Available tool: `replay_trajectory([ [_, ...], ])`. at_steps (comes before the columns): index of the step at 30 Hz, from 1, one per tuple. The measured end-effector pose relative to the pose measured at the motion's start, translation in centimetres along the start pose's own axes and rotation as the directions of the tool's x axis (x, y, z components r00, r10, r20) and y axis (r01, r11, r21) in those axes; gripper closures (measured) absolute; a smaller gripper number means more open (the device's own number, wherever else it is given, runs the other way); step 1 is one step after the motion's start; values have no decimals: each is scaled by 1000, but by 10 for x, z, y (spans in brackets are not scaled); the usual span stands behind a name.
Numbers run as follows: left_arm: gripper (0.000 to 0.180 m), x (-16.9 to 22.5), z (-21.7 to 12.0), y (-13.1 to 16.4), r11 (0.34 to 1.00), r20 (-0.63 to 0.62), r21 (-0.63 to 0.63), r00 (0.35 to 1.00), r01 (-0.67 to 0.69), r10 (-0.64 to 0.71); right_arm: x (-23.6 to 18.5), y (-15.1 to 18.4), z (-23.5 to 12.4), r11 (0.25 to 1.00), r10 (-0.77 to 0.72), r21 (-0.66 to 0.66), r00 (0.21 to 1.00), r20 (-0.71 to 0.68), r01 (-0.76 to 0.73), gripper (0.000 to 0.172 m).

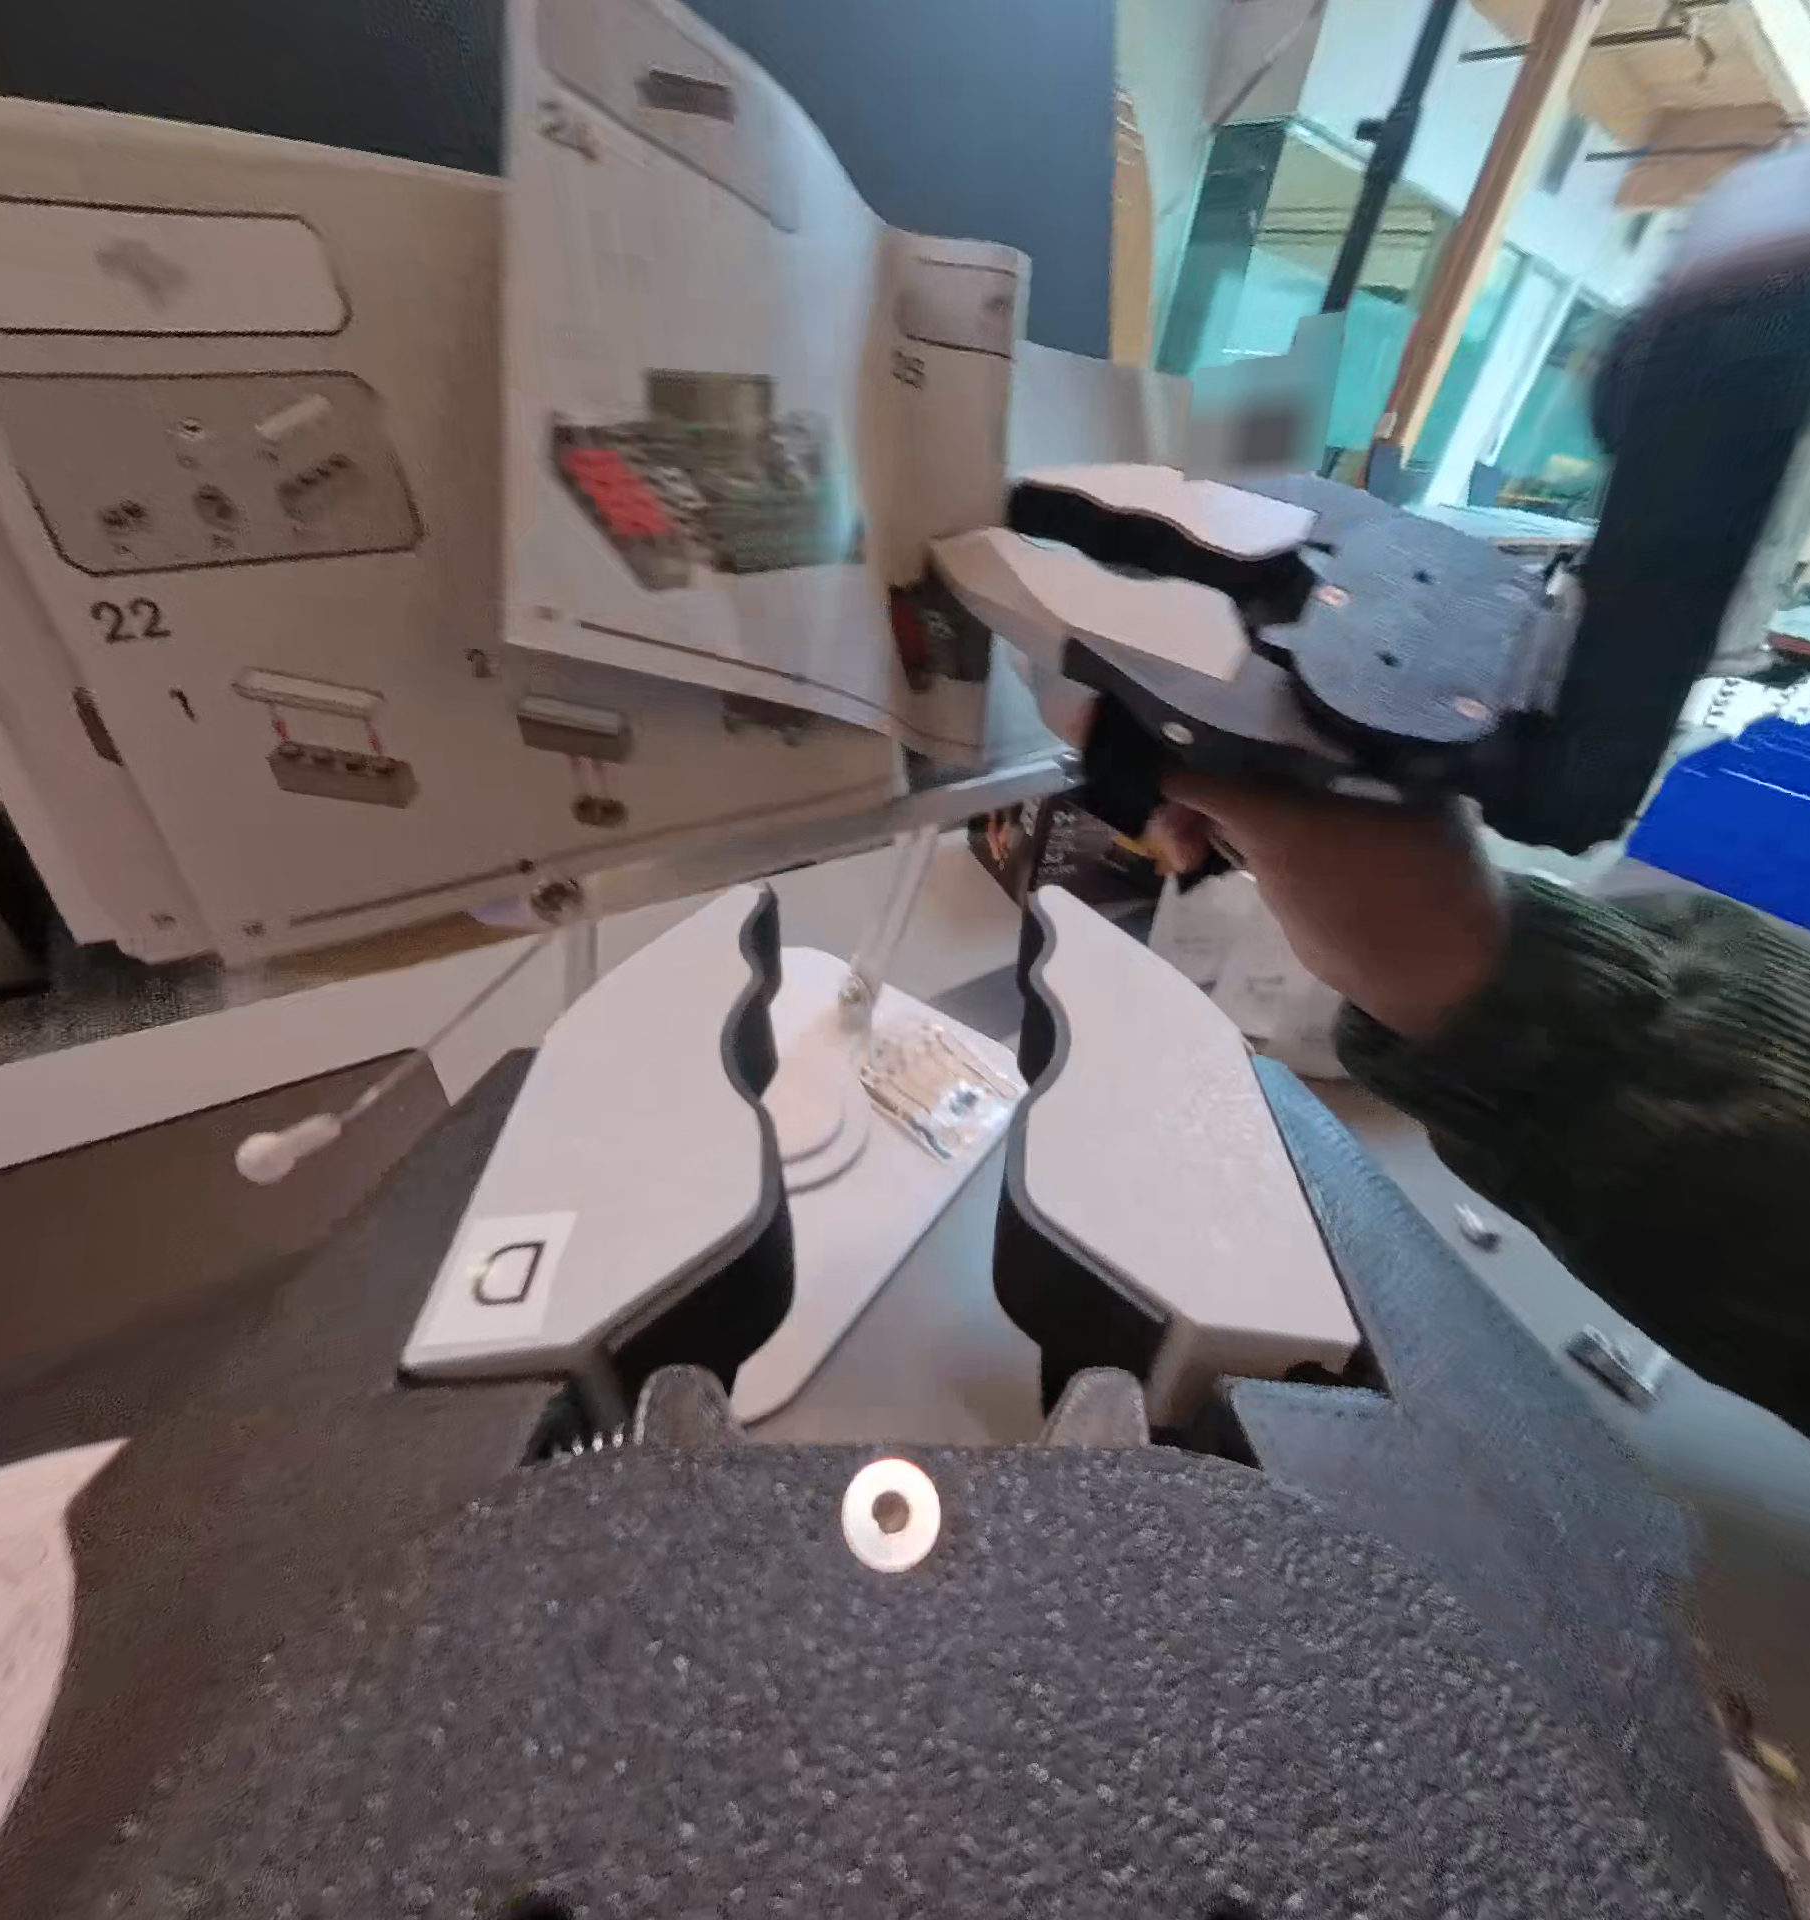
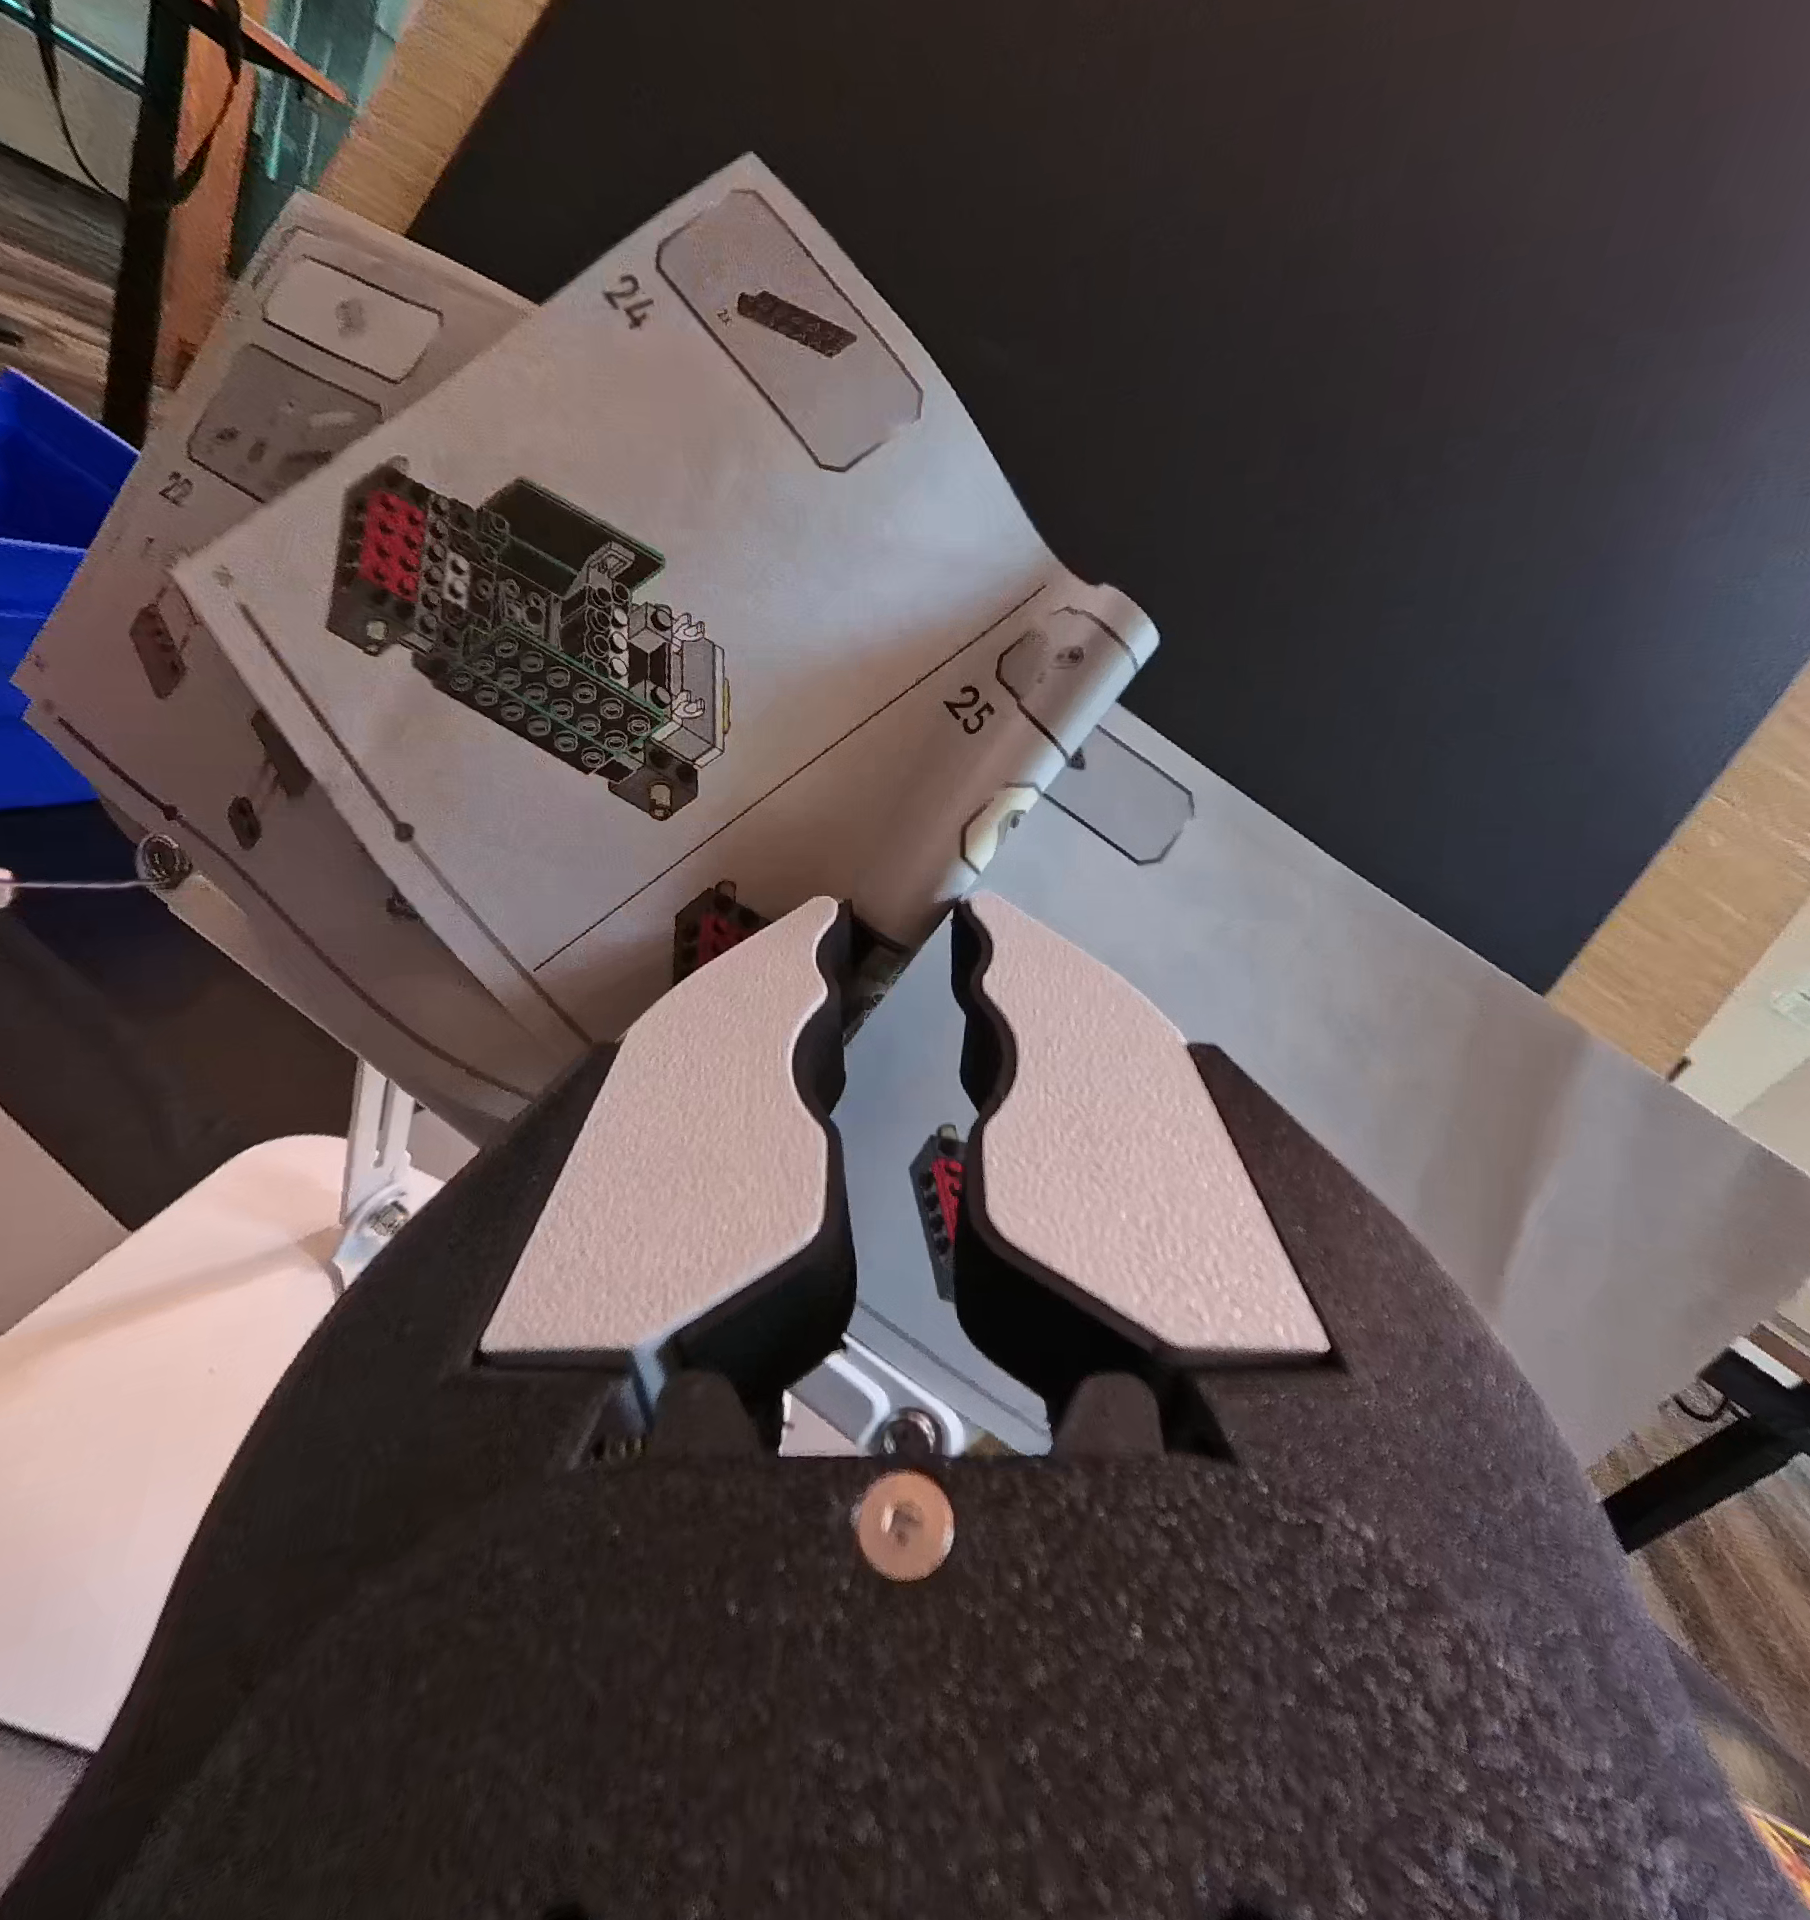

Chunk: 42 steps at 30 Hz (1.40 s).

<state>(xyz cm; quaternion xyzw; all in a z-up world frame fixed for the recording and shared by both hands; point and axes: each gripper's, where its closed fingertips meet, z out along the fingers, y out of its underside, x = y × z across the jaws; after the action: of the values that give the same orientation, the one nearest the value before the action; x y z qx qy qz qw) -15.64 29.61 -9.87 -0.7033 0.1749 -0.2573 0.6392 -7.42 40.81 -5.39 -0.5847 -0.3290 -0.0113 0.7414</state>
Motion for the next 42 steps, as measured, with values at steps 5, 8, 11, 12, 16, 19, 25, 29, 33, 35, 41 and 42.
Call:
replay_trajectory([
  [5,125,-26,30,-13,998,38,35,997,60,-62,4,8,-2,1000,-1,-10,1000,11,1,156],
  [8,125,-22,41,-22,997,3,63,999,40,-40,5,11,-3,1000,2,-11,1000,19,-2,156],
  [11,156,-4,49,-24,999,-70,54,997,-6,10,5,13,-5,1000,13,-12,999,29,-12,157],
  [12,173,3,51,-24,998,-81,54,996,-35,39,5,14,-6,1000,18,-12,999,31,-18,157],
  [16,180,43,54,-22,992,-179,77,977,-102,115,25,14,-25,994,103,23,994,-21,-102,154],
  [19,180,68,60,-12,986,-215,69,963,-151,163,54,22,-45,976,218,41,972,-86,-215,150],
  [25,156,120,75,4,985,-406,50,898,-165,171,83,63,-62,906,417,-19,899,-132,-423,143],
  [29,156,156,67,14,961,-550,61,794,-270,258,79,75,-63,892,442,-45,889,-120,-449,143],
  [33,161,148,59,-2,960,-516,121,811,-251,277,69,75,-58,892,442,-53,892,-95,-448,142],
  [35,167,125,61,-13,962,-418,127,867,-240,271,66,74,-55,894,438,-58,894,-93,-444,141],
  [41,169,55,87,-22,940,-105,-29,936,-340,335,67,79,-45,880,455,-85,880,-134,-468,153],
  [42,170,49,92,-21,926,-71,-64,927,-372,368,68,79,-45,871,472,-79,872,-131,-484,154],
])
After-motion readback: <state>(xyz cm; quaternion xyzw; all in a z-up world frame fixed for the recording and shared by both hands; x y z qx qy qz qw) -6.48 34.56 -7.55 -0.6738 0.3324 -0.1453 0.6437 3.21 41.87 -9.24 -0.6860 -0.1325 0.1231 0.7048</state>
